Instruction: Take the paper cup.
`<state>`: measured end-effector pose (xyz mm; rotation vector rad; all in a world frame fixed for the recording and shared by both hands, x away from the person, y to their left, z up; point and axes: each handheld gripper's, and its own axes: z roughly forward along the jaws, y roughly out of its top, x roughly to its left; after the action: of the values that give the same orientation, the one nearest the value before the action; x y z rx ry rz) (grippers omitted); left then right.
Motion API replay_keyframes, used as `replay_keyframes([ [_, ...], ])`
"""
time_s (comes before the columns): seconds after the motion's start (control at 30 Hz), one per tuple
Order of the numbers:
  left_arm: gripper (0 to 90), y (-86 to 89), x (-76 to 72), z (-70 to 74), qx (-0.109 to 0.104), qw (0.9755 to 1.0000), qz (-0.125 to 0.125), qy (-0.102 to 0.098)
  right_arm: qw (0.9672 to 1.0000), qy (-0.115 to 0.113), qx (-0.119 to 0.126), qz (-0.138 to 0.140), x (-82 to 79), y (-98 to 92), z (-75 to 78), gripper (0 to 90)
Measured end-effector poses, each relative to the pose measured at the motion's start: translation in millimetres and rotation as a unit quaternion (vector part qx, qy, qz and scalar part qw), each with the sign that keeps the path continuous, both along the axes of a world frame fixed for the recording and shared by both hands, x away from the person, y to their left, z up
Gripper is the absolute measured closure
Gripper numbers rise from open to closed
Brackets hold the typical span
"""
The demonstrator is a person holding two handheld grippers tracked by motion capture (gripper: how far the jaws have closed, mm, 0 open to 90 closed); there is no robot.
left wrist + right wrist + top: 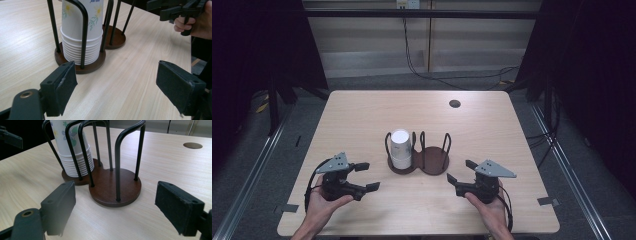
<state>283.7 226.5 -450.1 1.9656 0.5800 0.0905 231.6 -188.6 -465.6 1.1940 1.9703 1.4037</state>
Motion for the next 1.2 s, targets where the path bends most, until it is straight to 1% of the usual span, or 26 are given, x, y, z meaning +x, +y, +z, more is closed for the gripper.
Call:
replay_keyframes([
  [0.1,17.2,-0.5,-0.1,-0.3,0.002,1.0,0.0,-0.001,1.0,0.003,-0.002,0.005,0.8,0.1,-0.4,16.0],
  [0.13,17.2,-0.4,0.1,-0.3,0.003,1.0,0.0,-0.002,0.9999,0.011,0.003,0.009,1.1,0.2,-0.4,16.0],
  [0.17,17.2,0.0,0.5,-0.1,0.004,1.0,-0.001,-0.001,0.9999,0.011,0.003,0.009,1.1,0.2,-0.4,16.0],
  [0.2,18.3,0.0,1.5,0.6,0.003,1.0,-0.004,0.004,0.9999,0.013,0.002,0.009,1.0,0.4,-0.8,15.7],
  [0.27,19.6,-0.3,1.6,0.9,0.001,1.0,-0.004,0.006,0.9999,0.013,0.003,0.009,0.9,0.2,-1.1,15.4],
  [0.33,19.5,-0.8,1.5,2.1,0.0,1.0,-0.005,0.004,0.9998,0.016,0.005,0.015,0.5,-0.5,-1.7,14.6],
  [0.43,19.0,-0.6,0.9,5.6,-0.007,1.0,-0.003,0.0,0.9997,0.015,0.006,0.016,0.4,-0.6,-1.8,14.1],
  [0.47,19.0,0.6,0.8,8.7,-0.014,0.9999,0.0,-0.004,0.9997,0.016,0.007,0.016,0.3,-0.1,-1.9,14.0],
  [0.5,19.0,0.6,0.8,8.7,-0.014,0.9999,0.0,-0.004,0.9997,0.016,0.007,0.016,0.3,-0.1,-1.9,14.0],
  [0.57,19.0,1.2,0.4,10.7,-0.022,0.9997,0.005,-0.003,0.9997,0.016,0.007,0.016,-0.7,1.2,-1.4,14.0],
  [0.63,20.0,0.7,0.7,12.5,-0.015,0.9999,0.006,-0.004,0.9997,0.015,0.005,0.021,-2.4,2.8,-0.6,14.0],
  [0.67,22.4,-0.7,-0.1,15.9,-0.013,0.9999,0.0,-0.004,0.9996,0.016,0.004,0.021,-3.2,3.1,-0.4,14.0],
  [0.7,25.9,-0.7,-0.1,15.9,-0.013,0.9999,0.0,-0.004,0.9996,0.016,0.004,0.021,-3.2,3.1,-0.4,14.0],
  [0.73,25.9,-1.5,-0.5,17.9,-0.013,0.9999,-0.006,-0.007,0.9996,0.017,0.004,0.021,-3.6,3.3,-0.5,14.0],
  [0.77,27.8,-4.2,-1.0,21.0,-0.012,0.9998,-0.011,-0.01,0.9996,0.016,0.004,0.021,-4.2,3.3,-0.6,14.0],
  [0.83,27.5,-5.3,-1.5,22.2,-0.012,0.9998,-0.009,-0.01,0.9997,0.015,0.004,0.021,-4.1,3.2,-0.2,14.0],
  [0.87,27.5,-5.7,-0.8,23.5,-0.009,0.9998,-0.01,-0.012,0.9997,0.015,0.004,0.021,-4.2,3.4,0.2,13.9],
  [0.9,27.2,-6.0,-0.1,26.5,-0.012,0.9998,-0.009,-0.015,0.9997,0.013,0.003,0.021,-4.1,3.8,0.3,13.9],
  [0.93,26.9,-6.0,-0.1,26.5,-0.012,0.9998,-0.009,-0.015,0.9997,0.013,0.003,0.021,-4.1,3.8,0.3,13.9],
  [0.97,26.3,-6.4,0.4,29.2,-0.013,0.9998,-0.004,-0.015,0.9996,0.016,0.002,0.023,-4.2,4.0,-0.2,13.9],
  [1.0,26.0,-6.7,0.7,30.6,-0.007,0.9998,0.003,-0.019,0.9996,0.016,0.002,0.025,-4.5,4.2,-0.3,13.9],
  [1.07,26.0,-7.0,0.8,31.5,-0.009,0.9997,0.007,-0.022,0.9996,0.016,0.003,0.025,-4.7,4.4,-0.2,13.9],
  [1.13,26.0,-7.8,2.5,33.0,-0.011,0.9997,0.006,-0.021,0.9995,0.017,0.003,0.025,-4.1,4.4,-0.3,13.9],
  [1.17,25.7,-8.3,3.6,34.4,-0.007,0.9997,0.005,-0.023,0.9995,0.018,0.004,0.025,-3.9,4.4,-0.4,13.8],
  [1.2,25.3,-9.4,4.5,37.1,-0.011,0.9997,0.004,-0.023,0.9995,0.017,0.003,0.025,-3.5,4.3,-0.5,13.6],
])
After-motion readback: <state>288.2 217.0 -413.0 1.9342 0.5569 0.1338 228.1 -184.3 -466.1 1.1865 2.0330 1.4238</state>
